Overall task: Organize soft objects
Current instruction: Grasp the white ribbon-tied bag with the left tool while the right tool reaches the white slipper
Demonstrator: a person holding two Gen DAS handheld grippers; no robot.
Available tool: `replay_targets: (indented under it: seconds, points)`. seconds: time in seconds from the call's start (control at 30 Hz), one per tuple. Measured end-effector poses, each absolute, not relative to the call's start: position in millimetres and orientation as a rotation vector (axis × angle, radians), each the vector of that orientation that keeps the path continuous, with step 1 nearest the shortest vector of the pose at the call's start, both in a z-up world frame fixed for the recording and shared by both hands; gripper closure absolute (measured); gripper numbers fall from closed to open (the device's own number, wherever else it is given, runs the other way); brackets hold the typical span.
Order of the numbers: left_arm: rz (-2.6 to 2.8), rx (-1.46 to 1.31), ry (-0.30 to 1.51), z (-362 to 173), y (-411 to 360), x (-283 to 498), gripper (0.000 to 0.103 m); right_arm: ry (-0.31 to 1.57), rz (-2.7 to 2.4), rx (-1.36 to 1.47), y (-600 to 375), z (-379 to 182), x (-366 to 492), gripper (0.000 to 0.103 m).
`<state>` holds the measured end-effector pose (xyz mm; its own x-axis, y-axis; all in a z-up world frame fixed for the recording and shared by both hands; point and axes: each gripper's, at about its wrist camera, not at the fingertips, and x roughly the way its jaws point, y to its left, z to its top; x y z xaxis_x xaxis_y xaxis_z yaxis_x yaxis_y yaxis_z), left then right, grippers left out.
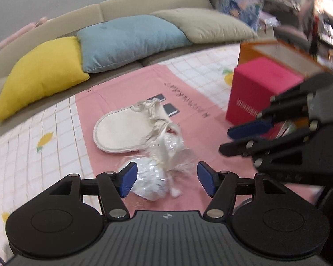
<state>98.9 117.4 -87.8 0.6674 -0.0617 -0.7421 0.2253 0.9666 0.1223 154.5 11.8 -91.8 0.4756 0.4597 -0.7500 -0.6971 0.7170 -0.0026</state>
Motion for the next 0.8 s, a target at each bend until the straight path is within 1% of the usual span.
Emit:
replay_targets:
  seconds: [0.13, 0.33, 0.43, 0.53, 0.6, 0.67, 0.7, 0.73, 0.77, 0.8]
  points:
    - [-0.198, 0.380, 0.862, -105.5, 111.4, 113.7, 0.029, 0.818, 0.716, -0.343, 20.6, -98.7, 166.3, 0.084]
    - [-0.225, 0.510, 0.911, -135.9, 106.2, 129.6, 0.029, 0.842, 0.711, -0.342, 28.8, -107.1, 178.8, 0.083]
    - [-0.216, 0.559, 0.917, -145.5, 104.7, 133.9, 0.028, 0.850, 0.707, -0.349, 30.9, -111.5, 184.8, 0.079]
    - [-0.192, 0.588, 0.929, -151.9, 104.7, 137.4, 0.028, 0.842, 0.702, -0.366, 32.4, -114.6, 191.6, 0.072]
    - [-0.174, 0.589, 0.938, -154.8, 106.7, 141.6, 0.033, 0.829, 0.701, -0.382, 33.8, -116.8, 196.8, 0.069]
    - [-0.143, 0.582, 0.936, -156.0, 108.9, 143.2, 0.041, 0.811, 0.706, -0.415, 37.3, -119.6, 201.4, 0.069]
    - [-0.129, 0.561, 0.934, -154.6, 111.2, 143.3, 0.043, 0.801, 0.709, -0.436, 39.9, -121.6, 203.9, 0.068]
    - [-0.118, 0.529, 0.934, -151.5, 114.1, 143.7, 0.048, 0.784, 0.712, -0.461, 42.7, -123.2, 205.0, 0.067]
    - [-0.100, 0.486, 0.938, -147.7, 118.2, 144.3, 0.051, 0.761, 0.715, -0.493, 45.9, -124.8, 205.3, 0.065]
    - [-0.080, 0.433, 0.944, -143.0, 123.2, 145.2, 0.051, 0.738, 0.719, -0.524, 49.2, -126.5, 205.7, 0.063]
